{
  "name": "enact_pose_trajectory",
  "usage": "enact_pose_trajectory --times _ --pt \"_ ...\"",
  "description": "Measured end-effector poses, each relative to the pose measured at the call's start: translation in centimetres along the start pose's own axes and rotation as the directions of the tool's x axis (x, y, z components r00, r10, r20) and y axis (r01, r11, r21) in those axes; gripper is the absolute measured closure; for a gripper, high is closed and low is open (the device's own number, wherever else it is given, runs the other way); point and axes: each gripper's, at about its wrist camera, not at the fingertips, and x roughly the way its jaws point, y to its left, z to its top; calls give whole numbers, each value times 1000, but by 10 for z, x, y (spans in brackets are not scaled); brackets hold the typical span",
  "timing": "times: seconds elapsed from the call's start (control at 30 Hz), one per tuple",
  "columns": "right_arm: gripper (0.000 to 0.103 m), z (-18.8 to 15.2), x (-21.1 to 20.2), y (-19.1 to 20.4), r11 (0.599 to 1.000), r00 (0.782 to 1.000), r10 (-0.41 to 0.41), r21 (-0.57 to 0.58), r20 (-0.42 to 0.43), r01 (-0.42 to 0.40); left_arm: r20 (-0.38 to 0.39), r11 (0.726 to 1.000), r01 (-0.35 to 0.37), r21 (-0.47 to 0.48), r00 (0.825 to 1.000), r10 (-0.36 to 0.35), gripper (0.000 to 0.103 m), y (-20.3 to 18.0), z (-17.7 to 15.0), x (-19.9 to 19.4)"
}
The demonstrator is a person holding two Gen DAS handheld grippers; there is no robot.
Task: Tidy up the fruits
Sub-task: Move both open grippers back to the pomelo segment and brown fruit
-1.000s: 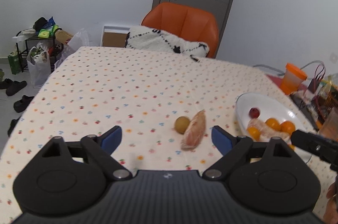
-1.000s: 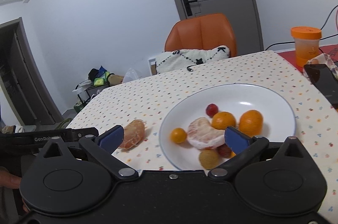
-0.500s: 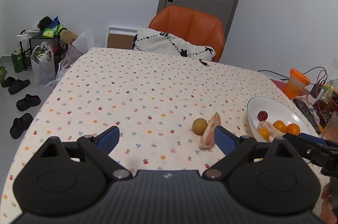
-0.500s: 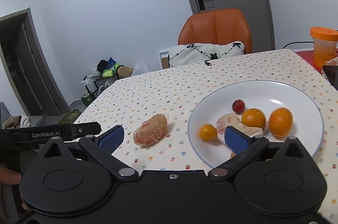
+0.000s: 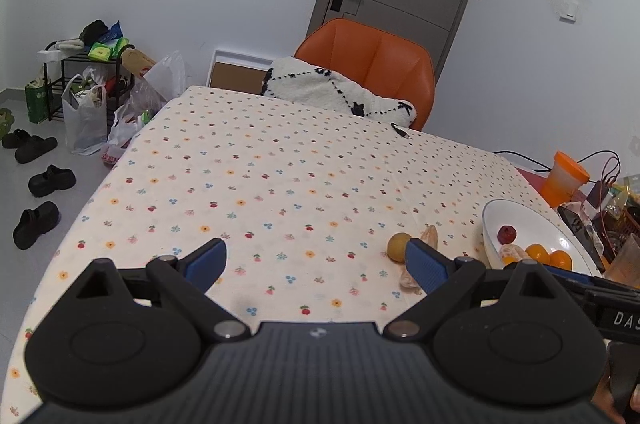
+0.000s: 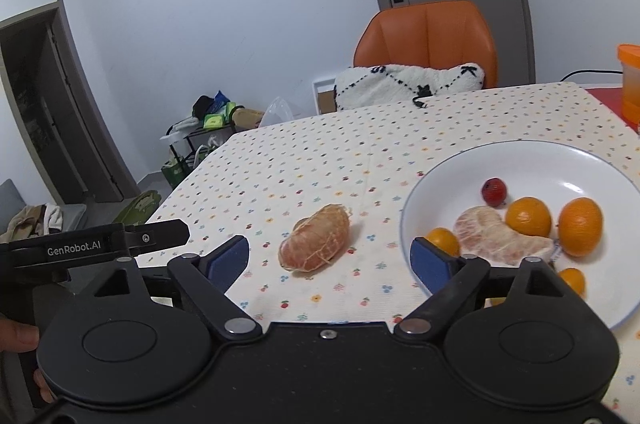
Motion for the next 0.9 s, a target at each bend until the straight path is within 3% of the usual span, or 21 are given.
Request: enact_pose_trajectory --times 0.5,0.9 --pt "26 3 33 11 1000 997 4 21 -73 -2 -21 999 17 -36 1000 -18 9 18 0 10" --pt "26 3 63 30 1000 994 -1 -18 -108 -1 -32 998 25 -59 999 -27 9 29 1 18"
